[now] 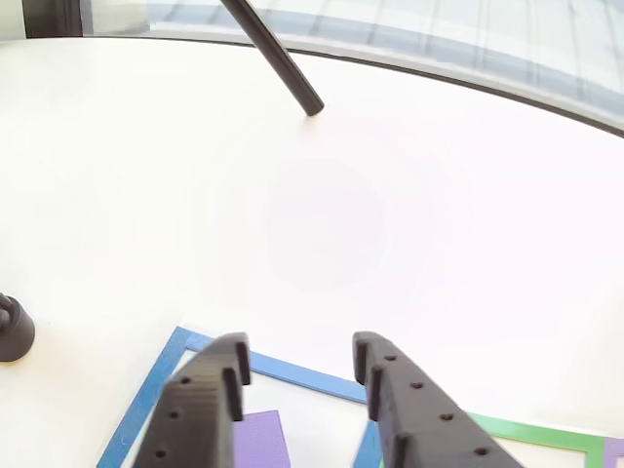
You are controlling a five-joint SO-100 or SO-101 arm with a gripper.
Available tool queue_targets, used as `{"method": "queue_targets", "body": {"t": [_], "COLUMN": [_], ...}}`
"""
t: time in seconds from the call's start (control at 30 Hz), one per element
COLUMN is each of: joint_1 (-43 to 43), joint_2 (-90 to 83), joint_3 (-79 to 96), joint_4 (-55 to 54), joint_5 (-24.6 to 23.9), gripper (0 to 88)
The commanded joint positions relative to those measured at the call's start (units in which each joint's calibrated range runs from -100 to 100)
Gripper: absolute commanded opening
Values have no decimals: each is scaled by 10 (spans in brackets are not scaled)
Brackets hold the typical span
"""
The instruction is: Tower of hanoi
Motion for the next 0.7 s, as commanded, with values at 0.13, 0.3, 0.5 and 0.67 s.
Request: {"method": "queue_targets", "body": {"t": [0.13, 0.3, 0.5, 0.67], "joint_1": [69, 134, 218, 279], "joint_2": [-196, -189, -191, -193], "joint_3": [-345, -542, -673, -713], "joint_4": [666, 879, 1002, 1040], "joint_5": [-20, -25, -8, 0], "gripper": [2, 2, 2, 6]}}
